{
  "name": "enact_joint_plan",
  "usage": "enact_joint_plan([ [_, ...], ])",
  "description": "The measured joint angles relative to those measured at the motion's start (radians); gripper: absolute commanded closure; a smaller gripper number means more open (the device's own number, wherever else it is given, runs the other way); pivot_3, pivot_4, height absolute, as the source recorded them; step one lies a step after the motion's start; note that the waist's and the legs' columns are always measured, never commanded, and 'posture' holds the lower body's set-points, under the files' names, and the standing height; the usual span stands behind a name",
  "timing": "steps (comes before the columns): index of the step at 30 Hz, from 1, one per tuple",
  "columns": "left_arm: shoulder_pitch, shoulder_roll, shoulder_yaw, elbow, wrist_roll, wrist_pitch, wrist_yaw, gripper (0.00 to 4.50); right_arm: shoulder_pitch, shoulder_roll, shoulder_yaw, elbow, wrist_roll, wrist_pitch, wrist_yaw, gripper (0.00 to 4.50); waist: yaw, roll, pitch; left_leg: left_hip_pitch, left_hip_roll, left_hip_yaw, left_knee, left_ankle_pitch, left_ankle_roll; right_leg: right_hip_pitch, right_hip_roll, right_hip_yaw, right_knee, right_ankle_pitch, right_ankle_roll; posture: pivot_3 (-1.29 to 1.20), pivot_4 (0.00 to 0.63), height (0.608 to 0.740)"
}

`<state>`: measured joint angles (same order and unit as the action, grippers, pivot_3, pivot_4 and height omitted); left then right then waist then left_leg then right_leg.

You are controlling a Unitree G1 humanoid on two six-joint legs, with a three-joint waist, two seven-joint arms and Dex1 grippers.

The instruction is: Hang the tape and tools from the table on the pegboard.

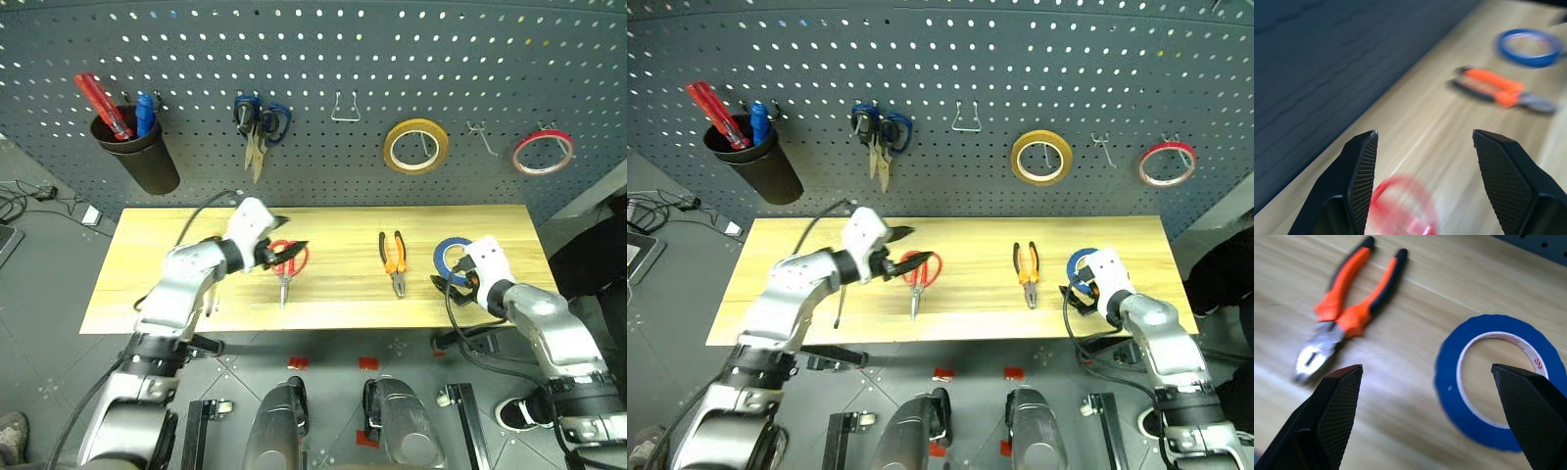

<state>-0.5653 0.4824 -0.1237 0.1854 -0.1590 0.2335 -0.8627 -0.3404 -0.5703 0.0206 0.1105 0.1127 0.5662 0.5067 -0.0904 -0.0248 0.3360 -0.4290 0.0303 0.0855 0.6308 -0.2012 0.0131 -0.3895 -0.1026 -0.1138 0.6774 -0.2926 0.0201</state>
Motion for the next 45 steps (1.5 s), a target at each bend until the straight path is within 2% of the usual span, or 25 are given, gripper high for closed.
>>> enact_joint_plan([
  [5, -0.060, -0.060, -0.054, 0.046, 0.002, -0.022, -0.074, 1.25, -0.117, -0.017, 0.060, 0.216, -0.054, -0.015, 0.057, 0.00, -0.005, -0.002, 0.039, 0.000, 0.000, 0.003, -0.001, 0.001, -0.002, -0.001, 0.000, -0.001, -0.001, -0.001, 0.001, -0.28, 0.434, 0.740],
  [6, -0.060, -0.065, -0.071, 0.046, 0.007, -0.036, -0.089, 1.23, -0.140, -0.017, 0.074, 0.261, -0.057, -0.022, 0.075, 0.18, -0.006, -0.002, 0.045, 0.000, 0.000, 0.003, -0.001, 0.001, -0.002, 0.000, -0.001, -0.002, -0.001, -0.001, 0.001, -0.27, 0.433, 0.740],
  [9, -0.057, -0.075, -0.128, 0.046, 0.039, -0.110, -0.125, 1.22, -0.229, -0.019, 0.096, 0.378, -0.079, -0.058, 0.124, 0.92, -0.012, -0.002, 0.054, 0.000, 0.000, 0.003, -0.001, 0.001, -0.002, 0.000, -0.002, -0.004, -0.001, -0.001, 0.001, -0.27, 0.431, 0.740],
  [17, -0.032, -0.092, -0.164, 0.049, 0.073, -0.312, -0.191, 1.22, -0.346, -0.035, 0.165, 0.526, -0.150, -0.098, 0.241, 3.72, -0.015, -0.003, 0.055, 0.000, 0.000, 0.002, 0.001, 0.001, -0.002, 0.002, -0.004, -0.006, -0.001, -0.001, 0.001, -0.28, 0.401, 0.740],
  [22, -0.033, -0.098, -0.164, 0.050, 0.040, -0.318, -0.235, 1.22, -0.353, -0.027, 0.153, 0.523, -0.151, -0.067, 0.250, 3.80, -0.015, -0.003, 0.055, 0.000, 0.000, 0.001, 0.001, 0.002, -0.003, 0.002, -0.004, -0.007, 0.000, -0.001, 0.001, -0.28, 0.379, 0.740],
  [25, -0.035, -0.104, -0.154, 0.049, 0.024, -0.280, -0.229, 1.22, -0.285, -0.027, 0.118, 0.428, -0.151, -0.068, 0.199, 3.80, -0.014, -0.003, 0.055, -0.002, 0.000, 0.001, 0.001, 0.002, -0.003, 0.001, -0.004, -0.007, 0.000, -0.001, 0.001, -0.28, 0.371, 0.740],
  [28, -0.036, -0.111, -0.115, 0.030, 0.001, -0.217, -0.190, 1.22, -0.135, -0.042, 0.062, 0.155, -0.166, -0.066, 0.112, 3.80, -0.008, -0.003, 0.055, -0.004, -0.001, 0.001, 0.001, 0.002, -0.003, -0.001, -0.004, -0.007, 0.000, -0.001, 0.002, -0.29, 0.362, 0.740],
  [31, -0.037, -0.124, -0.074, -0.036, -0.032, -0.153, -0.142, 1.22, 0.075, -0.045, 0.010, -0.257, -0.229, -0.063, 0.006, 3.80, 0.002, -0.002, 0.054, -0.005, -0.001, 0.000, 0.000, 0.002, -0.003, -0.001, -0.004, -0.008, -0.001, -0.002, 0.004, -0.30, 0.357, 0.740],
  [33, -0.039, -0.135, -0.053, -0.069, -0.040, -0.138, -0.111, 1.22, 0.186, -0.002, 0.009, -0.487, -0.291, -0.065, -0.072, 3.80, 0.001, -0.002, 0.054, -0.005, -0.001, 0.000, -0.001, 0.002, -0.003, -0.001, -0.004, -0.008, -0.001, -0.003, 0.005, -0.30, 0.353, 0.740],
  [36, -0.047, -0.151, -0.043, -0.083, -0.040, -0.137, -0.084, 1.22, 0.244, 0.065, 0.042, -0.654, -0.374, -0.085, -0.169, 3.80, -0.002, -0.002, 0.054, -0.004, -0.001, 0.001, 0.001, 0.002, -0.003, -0.001, -0.004, -0.007, 0.001, -0.002, 0.006, -0.31, 0.351, 0.740],
  [41, -0.084, -0.177, -0.041, -0.098, -0.040, -0.151, -0.061, 1.22, 0.167, 0.101, 0.048, -0.713, -0.442, -0.198, -0.251, 3.80, -0.001, -0.002, 0.054, -0.004, -0.001, 0.000, 0.004, 0.002, -0.003, 0.000, -0.004, -0.006, 0.001, -0.003, 0.011, -0.31, 0.343, 0.740],
  [45, -0.149, -0.217, -0.040, -0.093, -0.039, -0.154, -0.041, 1.22, 0.019, 0.102, -0.019, -0.515, -0.385, -0.273, -0.253, 3.80, 0.000, -0.002, 0.054, -0.004, -0.001, 0.000, 0.006, 0.002, -0.003, 0.000, -0.004, -0.006, 0.002, 0.000, 0.006, -0.31, 0.339, 0.740],
])
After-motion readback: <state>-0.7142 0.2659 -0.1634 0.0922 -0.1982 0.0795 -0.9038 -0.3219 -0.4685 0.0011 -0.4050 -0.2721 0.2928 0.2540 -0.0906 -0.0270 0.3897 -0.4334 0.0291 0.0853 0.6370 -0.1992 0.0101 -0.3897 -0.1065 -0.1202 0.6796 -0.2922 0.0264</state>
